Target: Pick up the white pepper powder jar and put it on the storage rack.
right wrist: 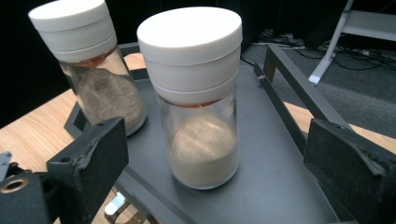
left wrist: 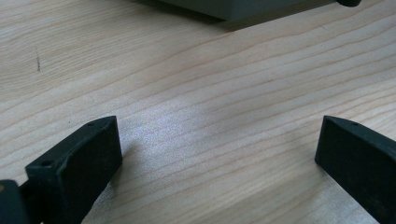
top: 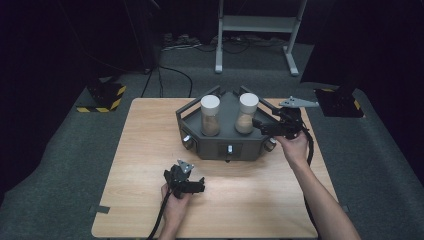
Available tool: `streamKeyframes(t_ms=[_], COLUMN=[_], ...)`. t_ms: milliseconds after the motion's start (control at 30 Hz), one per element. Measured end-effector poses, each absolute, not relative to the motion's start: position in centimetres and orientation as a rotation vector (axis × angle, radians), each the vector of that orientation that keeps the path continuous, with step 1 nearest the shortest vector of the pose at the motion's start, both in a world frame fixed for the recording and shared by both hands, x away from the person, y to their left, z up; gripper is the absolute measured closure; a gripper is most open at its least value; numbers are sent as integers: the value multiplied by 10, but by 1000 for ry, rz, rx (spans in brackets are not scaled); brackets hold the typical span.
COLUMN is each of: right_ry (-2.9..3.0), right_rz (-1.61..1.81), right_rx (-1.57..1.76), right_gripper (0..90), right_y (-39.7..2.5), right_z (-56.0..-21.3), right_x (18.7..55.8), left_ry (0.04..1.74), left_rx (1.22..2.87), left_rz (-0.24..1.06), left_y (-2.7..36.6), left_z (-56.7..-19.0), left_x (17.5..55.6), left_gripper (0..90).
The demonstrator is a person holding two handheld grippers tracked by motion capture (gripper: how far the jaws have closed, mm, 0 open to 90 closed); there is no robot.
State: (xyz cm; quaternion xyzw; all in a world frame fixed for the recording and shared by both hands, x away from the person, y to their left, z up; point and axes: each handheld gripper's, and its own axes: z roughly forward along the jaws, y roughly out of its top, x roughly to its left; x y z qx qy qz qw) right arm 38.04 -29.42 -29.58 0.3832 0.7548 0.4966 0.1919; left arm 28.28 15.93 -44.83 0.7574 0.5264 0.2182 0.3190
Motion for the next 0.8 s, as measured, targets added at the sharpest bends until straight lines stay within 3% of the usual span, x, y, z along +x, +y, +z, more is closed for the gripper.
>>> streamKeyframes(t_ms=[800], right_ry=[2092], right_rz=[1377], right_rx=[1099], right_gripper=[81], right_y=[-326], right_z=[-316], right_x=[356], left_ry=[1384], left_rx=[1993], left_rz=[575], left_y=[159], left_z=[-448], left_x=[283], left_gripper=[7])
